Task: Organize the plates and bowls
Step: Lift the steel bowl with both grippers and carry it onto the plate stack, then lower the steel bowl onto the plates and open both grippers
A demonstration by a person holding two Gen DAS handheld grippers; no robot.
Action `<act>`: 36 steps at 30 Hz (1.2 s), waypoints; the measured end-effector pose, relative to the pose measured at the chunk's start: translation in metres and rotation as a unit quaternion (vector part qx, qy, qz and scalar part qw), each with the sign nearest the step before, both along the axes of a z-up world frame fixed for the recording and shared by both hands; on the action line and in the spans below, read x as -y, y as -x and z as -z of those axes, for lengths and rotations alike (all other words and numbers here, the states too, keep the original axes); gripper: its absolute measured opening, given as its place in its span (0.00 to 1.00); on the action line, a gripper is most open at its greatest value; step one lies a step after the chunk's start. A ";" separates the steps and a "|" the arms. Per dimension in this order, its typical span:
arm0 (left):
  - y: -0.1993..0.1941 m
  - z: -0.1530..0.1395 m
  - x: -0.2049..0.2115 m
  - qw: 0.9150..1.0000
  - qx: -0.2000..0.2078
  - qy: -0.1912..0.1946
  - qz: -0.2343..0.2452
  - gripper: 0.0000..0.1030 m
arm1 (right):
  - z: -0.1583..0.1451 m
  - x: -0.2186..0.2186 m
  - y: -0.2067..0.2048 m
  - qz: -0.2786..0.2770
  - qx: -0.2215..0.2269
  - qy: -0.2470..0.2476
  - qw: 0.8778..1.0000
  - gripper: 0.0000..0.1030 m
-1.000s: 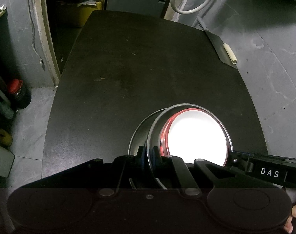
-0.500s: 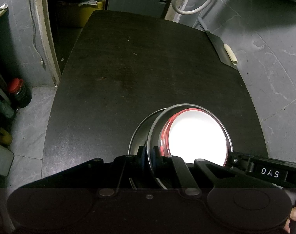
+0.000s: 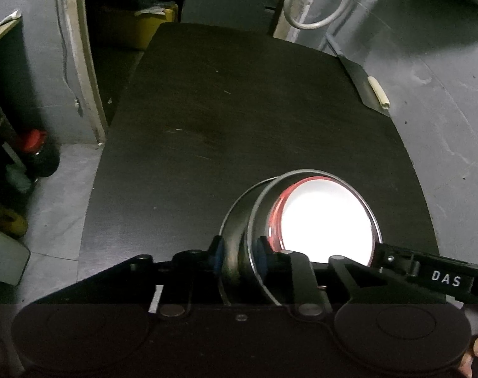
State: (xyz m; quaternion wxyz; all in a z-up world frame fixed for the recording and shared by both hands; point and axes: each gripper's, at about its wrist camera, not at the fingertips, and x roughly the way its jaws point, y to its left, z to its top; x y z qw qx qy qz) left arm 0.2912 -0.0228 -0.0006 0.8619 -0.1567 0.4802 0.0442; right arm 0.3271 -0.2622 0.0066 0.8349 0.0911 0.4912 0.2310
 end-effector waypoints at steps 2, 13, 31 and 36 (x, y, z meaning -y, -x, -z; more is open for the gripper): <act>0.002 0.000 0.000 1.000 0.003 0.001 -0.006 0.30 | -0.001 0.001 0.002 0.002 0.004 -0.002 1.000 0.27; 0.017 -0.010 -0.001 0.999 0.029 -0.012 -0.022 0.51 | -0.010 0.008 0.014 0.013 0.030 0.006 0.999 0.45; 0.070 -0.051 -0.024 0.992 0.082 -0.048 -0.078 0.99 | -0.030 0.003 0.043 0.023 0.065 -0.018 0.997 0.81; 0.077 -0.054 -0.033 0.993 0.079 -0.054 -0.072 0.99 | -0.036 -0.001 0.052 0.045 0.070 -0.021 0.996 0.94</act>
